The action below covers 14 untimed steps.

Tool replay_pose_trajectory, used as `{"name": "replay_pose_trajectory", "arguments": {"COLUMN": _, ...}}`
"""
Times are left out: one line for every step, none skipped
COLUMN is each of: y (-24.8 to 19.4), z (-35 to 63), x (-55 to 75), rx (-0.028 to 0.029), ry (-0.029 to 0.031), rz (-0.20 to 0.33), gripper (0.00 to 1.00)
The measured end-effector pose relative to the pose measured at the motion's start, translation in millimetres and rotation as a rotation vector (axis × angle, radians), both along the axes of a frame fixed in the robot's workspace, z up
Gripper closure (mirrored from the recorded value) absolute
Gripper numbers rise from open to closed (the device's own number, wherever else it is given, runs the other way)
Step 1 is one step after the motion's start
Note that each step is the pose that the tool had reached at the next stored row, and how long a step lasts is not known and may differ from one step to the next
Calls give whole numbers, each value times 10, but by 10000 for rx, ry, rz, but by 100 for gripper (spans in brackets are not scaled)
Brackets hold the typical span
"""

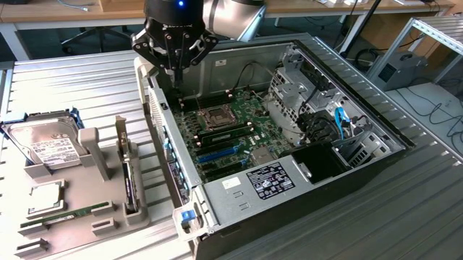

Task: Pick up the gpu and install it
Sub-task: 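Reach for the gpu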

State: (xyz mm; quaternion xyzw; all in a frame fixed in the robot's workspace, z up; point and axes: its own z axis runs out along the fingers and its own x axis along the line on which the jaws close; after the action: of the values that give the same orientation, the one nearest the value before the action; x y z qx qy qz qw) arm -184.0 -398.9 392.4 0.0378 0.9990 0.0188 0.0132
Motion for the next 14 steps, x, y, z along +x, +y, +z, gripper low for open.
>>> {"name": "replay_pose_trajectory", "arguments": {"y": 0, "z": 0, "x": -4, "rx": 0, "ry": 0, "rz": 0, "gripper": 89}}
{"name": "replay_pose_trajectory", "arguments": {"y": 0, "z": 0, "x": -8, "rx": -1, "ry": 0, "rz": 0, "gripper": 89}}
{"name": "replay_pose_trajectory", "arguments": {"y": 0, "z": 0, "x": -12, "rx": -1, "ry": 0, "rz": 0, "gripper": 89}}
{"name": "replay_pose_trajectory", "arguments": {"y": 0, "z": 0, "x": -16, "rx": -1, "ry": 0, "rz": 0, "gripper": 89}}
{"name": "replay_pose_trajectory", "arguments": {"y": 0, "z": -1, "x": -20, "rx": -1, "ry": 0, "rz": 0, "gripper": 89}}
{"name": "replay_pose_trajectory", "arguments": {"y": 0, "z": -1, "x": -24, "rx": -1, "ry": 0, "rz": 0, "gripper": 89}}
{"name": "replay_pose_trajectory", "arguments": {"y": 0, "z": 0, "x": -28, "rx": -2, "ry": 0, "rz": 0, "gripper": 89}}
{"name": "replay_pose_trajectory", "arguments": {"y": 0, "z": 0, "x": -31, "rx": -2, "ry": 0, "rz": 0, "gripper": 89}}
{"name": "replay_pose_trajectory", "arguments": {"y": 0, "z": -1, "x": -36, "rx": -2, "ry": 0, "rz": 0, "gripper": 89}}
{"name": "replay_pose_trajectory", "arguments": {"y": 0, "z": -1, "x": -40, "rx": -2, "ry": 0, "rz": 0, "gripper": 89}}
{"name": "replay_pose_trajectory", "arguments": {"y": 0, "z": -1, "x": -44, "rx": -3, "ry": 0, "rz": 0, "gripper": 89}}
{"name": "replay_pose_trajectory", "arguments": {"y": 0, "z": -1, "x": -47, "rx": -3, "ry": 0, "rz": 0, "gripper": 89}}
{"name": "replay_pose_trajectory", "arguments": {"y": 0, "z": -1, "x": -51, "rx": -3, "ry": 0, "rz": 0, "gripper": 89}}
{"name": "replay_pose_trajectory", "arguments": {"y": 0, "z": -1, "x": -55, "rx": -4, "ry": 0, "rz": 0, "gripper": 89}}
